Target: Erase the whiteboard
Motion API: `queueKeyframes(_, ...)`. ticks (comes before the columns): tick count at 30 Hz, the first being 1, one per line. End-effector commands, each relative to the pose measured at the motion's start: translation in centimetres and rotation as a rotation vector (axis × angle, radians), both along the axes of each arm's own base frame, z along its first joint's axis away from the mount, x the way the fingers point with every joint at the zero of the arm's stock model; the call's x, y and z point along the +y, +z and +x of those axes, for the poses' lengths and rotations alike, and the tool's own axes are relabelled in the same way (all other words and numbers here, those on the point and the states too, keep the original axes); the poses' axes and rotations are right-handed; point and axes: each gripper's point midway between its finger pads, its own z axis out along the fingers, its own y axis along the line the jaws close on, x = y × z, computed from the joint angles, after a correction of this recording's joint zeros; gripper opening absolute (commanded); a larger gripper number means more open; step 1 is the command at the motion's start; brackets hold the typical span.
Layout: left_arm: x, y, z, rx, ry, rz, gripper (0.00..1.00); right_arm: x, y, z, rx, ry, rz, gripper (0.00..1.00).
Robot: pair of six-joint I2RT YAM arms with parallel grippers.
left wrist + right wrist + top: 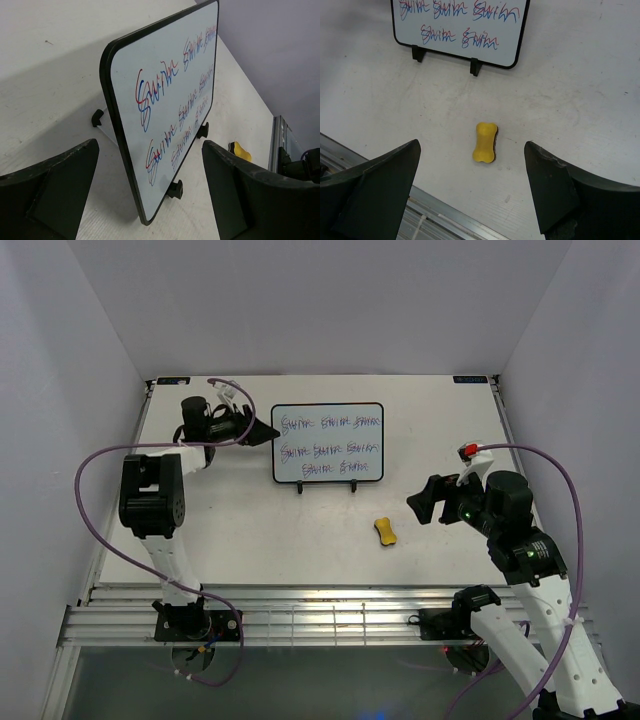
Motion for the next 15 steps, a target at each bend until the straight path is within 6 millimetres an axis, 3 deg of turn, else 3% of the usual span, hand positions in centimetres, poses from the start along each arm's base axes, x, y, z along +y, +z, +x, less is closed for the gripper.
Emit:
queueKeyframes(1, -0.5, 2.7, 0.2, -0.109, -0.091, -0.035, 0.94, 0.4, 2.1, 0.3, -0.072, 0.025, 0.012, 0.9)
queueKeyframes(6, -0.8, 1.6, 0.2, -0.099, -0.141, -0.064, 0.92, 0.9, 1.7, 0.6, -0.048, 0.045, 0.018, 0.9)
queueKeyframes(15, -1.3, 0.7, 0.0, -0.077, -0.219, -0.106, 0.81, 0.6, 2.9, 0.5, -0.087, 0.036, 0.017, 0.9)
